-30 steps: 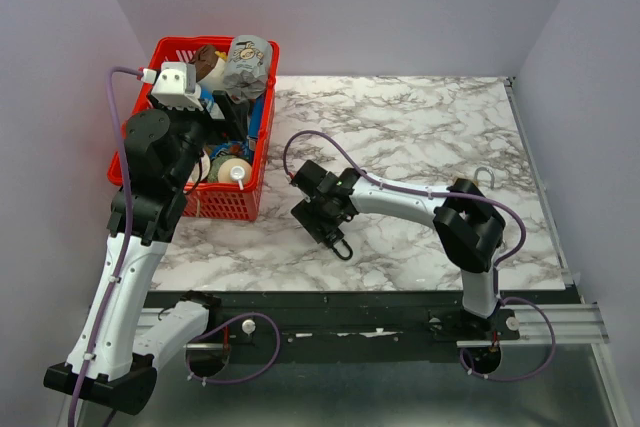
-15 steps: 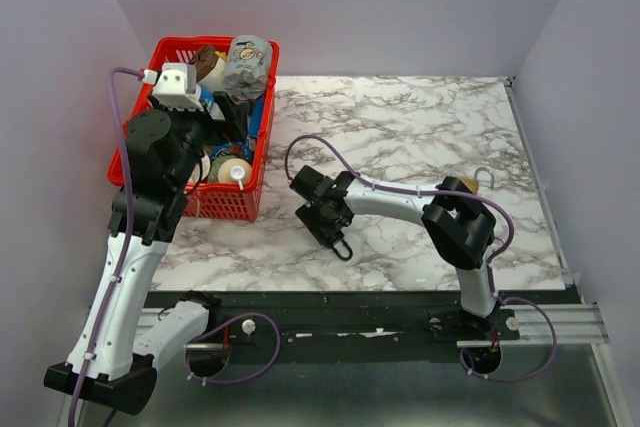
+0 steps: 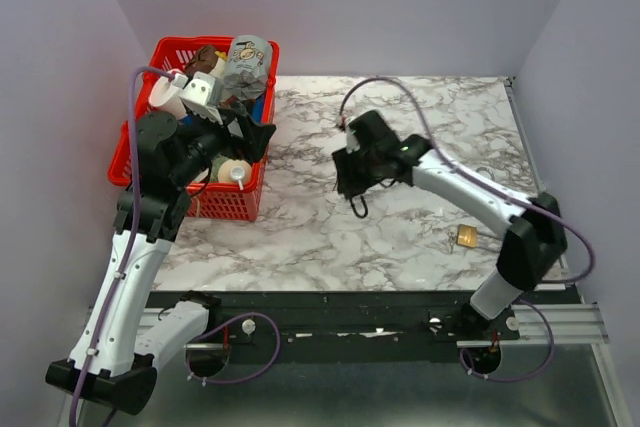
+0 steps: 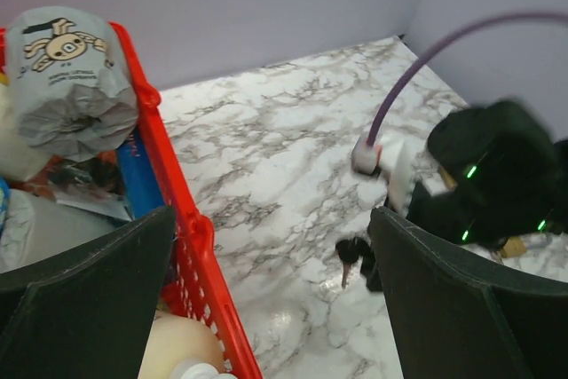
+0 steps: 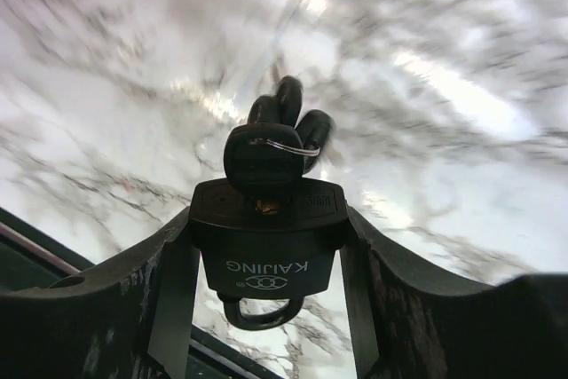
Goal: Lock with the key
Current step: Lock the lock.
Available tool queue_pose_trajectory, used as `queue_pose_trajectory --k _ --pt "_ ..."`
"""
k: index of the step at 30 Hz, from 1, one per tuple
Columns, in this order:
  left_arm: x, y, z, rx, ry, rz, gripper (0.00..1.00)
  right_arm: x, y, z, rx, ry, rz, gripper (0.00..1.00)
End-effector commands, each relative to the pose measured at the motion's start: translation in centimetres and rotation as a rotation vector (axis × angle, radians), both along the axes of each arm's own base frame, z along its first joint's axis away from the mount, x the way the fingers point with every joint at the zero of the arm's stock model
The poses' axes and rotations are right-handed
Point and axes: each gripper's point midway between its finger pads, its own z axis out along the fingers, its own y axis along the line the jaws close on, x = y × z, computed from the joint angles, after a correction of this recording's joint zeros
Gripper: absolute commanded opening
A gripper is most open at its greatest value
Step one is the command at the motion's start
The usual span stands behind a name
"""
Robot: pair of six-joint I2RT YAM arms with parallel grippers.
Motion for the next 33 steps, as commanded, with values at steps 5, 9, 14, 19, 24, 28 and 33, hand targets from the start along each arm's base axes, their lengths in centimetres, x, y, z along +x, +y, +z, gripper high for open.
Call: queue_pose_trajectory --k 5,9,14,19,24,28,33 --pt "0.2 -5.1 2.2 0.031 -0.059 -0.247 0.98 5.9 -5.4 16.9 0.435 -0.265 -0.242 0.01" --pt "0.0 -9.0 -0.5 0.065 0.007 -0.336 0.97 6.6 -7.6 21.1 0.559 -0.311 -0.372 0.01" --pt "-0.7 -14.2 -4.4 -0.002 0.129 -0.44 0.97 6.0 -8.4 22.7 0.634 -0.293 -0.461 0.01" --pt "-0.5 -18.4 -6.7 -0.058 0.143 -0.467 0.96 5.4 -7.8 23.2 0.715 -0.215 -0.494 0.01" --pt "-1.2 -21.8 -6.7 -0.1 0.112 -0.5 0.92 5.1 -7.1 23.3 0.752 -0.167 -0.496 0.01" --pt "-1.1 -23.9 -8.5 -0.112 0.178 -0.502 0.86 5.0 -7.2 22.9 0.747 -0.162 -0.5 0.0" --pt "-0.8 -25.0 -9.9 -0.124 0.229 -0.488 0.71 4.4 -6.9 22.9 0.763 -0.153 -0.468 0.0"
